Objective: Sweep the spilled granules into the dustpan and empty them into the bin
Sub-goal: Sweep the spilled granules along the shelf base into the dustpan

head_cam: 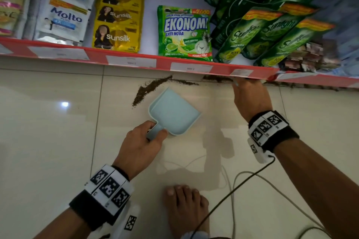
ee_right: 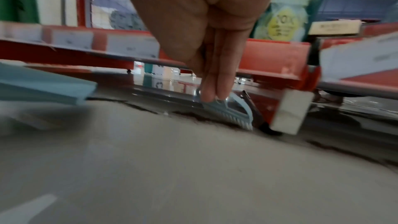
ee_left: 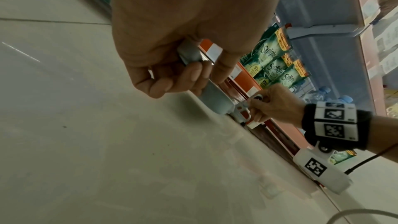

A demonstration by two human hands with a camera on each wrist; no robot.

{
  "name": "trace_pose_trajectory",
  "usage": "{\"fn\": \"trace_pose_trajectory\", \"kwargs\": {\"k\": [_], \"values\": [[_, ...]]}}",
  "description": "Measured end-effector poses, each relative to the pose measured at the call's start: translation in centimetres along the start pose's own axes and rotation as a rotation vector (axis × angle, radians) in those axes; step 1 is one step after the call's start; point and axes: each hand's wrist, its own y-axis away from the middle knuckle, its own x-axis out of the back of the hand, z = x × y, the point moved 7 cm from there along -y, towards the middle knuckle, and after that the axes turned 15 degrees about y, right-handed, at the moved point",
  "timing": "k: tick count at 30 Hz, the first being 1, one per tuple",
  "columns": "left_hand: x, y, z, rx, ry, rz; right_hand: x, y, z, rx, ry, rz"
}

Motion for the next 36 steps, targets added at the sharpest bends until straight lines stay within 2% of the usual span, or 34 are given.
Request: {"fn": "trace_pose_trajectory", "kwargs": {"k": [2,3,5,9,11,14,20,22,24,28,30,32,36], "values": [[-0.2,0.1,0.0,0.001,0.001,-0.006,-3.0,-0.2,0.5,-0.009,0.06,-0.237],[-0.2,0.1,0.0,0.003,-0.002,-0.01,-3.5,0.1,0.6,-0.012,0.058,-0.269],[-0.3,0.3,0.0,0.012,-0.004,-0.014,-3.0,1.0,0.1,0.003,-0.004,-0.171],[-0.3,0.5,-0.2,0.014,-0.01,-0.014,0.6,4.0,-3.4,0.134,-0.349,0.044],[-0.3,0.6,-0.4,0.012,-0.011,-0.014,1.8,4.1,-3.9,0.156,-0.38,0.102],[0.0,0.9,-0.8,0.01,-0.02,-0.015,2.8,3.3,-2.4,0.13,-0.309,0.178],[1.1,1.4,-1.5,0.018,-0.025,0.023,1.5,1.9,2.2,-0.108,0.023,0.068],[1.2,1.5,-1.4,0.015,-0.019,0.027,0.5,2.2,1.6,-0.098,0.034,-0.024],[1.2,1.6,-1.3,0.01,-0.003,0.019,-0.2,2.9,-0.5,-0.02,0.04,-0.087],[1.5,1.8,-1.1,0.0,0.006,0.025,1.9,4.8,-5.4,0.15,-0.149,-0.031],[1.7,2.0,-1.1,-0.012,-0.001,0.034,3.3,5.1,-6.5,0.169,-0.238,0.026],[1.8,2.2,-1.1,-0.015,-0.001,0.032,4.0,4.5,-6.1,0.142,-0.223,0.079],[2.6,2.6,-1.5,-0.011,-0.002,0.043,3.0,2.6,-2.2,0.009,-0.044,0.067]]}}
